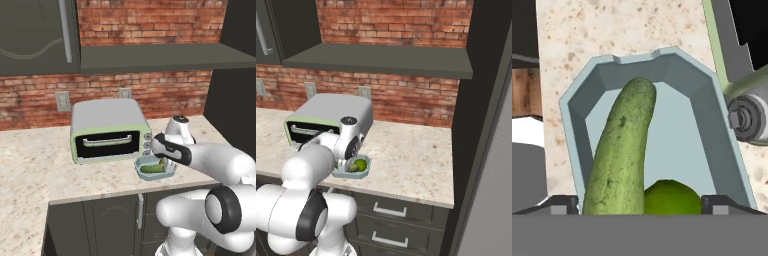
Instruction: Take the lime and cucumber out of the freezer and place them in the tupperware container on the counter. Then put the tupperware containing the vegetables back in the freezer.
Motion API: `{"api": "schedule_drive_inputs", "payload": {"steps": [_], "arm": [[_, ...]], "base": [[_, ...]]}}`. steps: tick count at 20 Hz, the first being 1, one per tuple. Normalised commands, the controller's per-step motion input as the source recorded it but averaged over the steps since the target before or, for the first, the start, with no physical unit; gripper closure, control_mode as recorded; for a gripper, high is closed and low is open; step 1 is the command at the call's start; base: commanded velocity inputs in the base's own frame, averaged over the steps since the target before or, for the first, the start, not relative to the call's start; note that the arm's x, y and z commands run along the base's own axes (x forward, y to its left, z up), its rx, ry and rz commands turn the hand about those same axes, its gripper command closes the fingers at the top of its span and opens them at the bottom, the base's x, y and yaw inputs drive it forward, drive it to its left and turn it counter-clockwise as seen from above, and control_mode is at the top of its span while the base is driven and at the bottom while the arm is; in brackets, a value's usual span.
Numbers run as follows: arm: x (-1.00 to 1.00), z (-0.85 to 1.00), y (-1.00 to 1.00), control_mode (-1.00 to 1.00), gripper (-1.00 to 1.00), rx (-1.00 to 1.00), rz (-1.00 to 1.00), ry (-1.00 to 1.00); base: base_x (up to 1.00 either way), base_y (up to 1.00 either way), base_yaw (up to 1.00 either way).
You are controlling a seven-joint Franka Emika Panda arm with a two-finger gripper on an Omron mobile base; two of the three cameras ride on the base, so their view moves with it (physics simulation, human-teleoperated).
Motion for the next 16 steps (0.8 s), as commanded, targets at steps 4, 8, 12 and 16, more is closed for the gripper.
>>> {"api": "schedule_drive_inputs", "payload": {"steps": [4,8,12,16], "arm": [[-0.22,0.42,0.04,-1.00,-1.00,0.02,0.00,-0.07],[-0.35,0.33,0.47,-1.00,-1.00,0.00,-0.01,0.00],[-0.21,0.17,0.51,-1.00,-1.00,0.08,-0.17,0.00],[-0.40,0.02,0.16,-1.00,-1.00,0.17,-0.29,0.00]], "base": [[0.00,0.00,0.00],[0.00,0.00,0.00],[0.00,0.00,0.00],[0.00,0.00,0.00]]}}
